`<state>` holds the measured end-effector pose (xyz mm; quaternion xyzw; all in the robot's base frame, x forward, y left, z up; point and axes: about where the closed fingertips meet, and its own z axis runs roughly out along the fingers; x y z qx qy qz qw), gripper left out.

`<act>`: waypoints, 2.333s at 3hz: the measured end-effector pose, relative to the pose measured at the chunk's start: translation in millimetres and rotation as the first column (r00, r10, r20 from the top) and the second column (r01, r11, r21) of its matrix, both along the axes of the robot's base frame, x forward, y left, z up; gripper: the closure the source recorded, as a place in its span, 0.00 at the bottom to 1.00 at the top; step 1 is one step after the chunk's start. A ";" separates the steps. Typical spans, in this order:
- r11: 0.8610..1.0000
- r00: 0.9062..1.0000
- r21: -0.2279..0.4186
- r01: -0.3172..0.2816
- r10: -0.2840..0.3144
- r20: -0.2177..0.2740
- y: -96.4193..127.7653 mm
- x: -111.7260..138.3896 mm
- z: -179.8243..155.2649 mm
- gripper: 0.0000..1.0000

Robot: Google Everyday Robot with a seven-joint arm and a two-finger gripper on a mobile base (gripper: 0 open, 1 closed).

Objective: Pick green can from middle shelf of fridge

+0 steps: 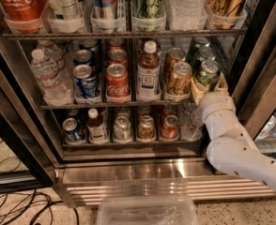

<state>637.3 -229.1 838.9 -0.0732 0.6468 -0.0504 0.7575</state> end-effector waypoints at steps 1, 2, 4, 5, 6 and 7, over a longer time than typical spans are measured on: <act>1.000 1.000 0.000 0.000 0.000 0.000 0.0 0.0 0.1 1.00; 1.000 1.000 0.004 -0.017 0.017 -0.006 -0.2 -4.2 8.4 1.00; 0.998 0.998 0.014 -0.059 0.059 0.025 0.9 -26.2 51.2 1.00; 0.998 0.998 -0.012 -0.061 0.061 -0.022 -7.6 -49.8 62.1 1.00; 0.995 0.988 -0.043 -0.086 0.080 -0.129 -13.6 -81.6 62.6 1.00; 0.986 0.953 -0.055 -0.155 0.135 -0.270 3.7 -99.5 43.3 1.00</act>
Offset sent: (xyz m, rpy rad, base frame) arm -0.0108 -0.0025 0.0160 0.0097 0.0182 0.0376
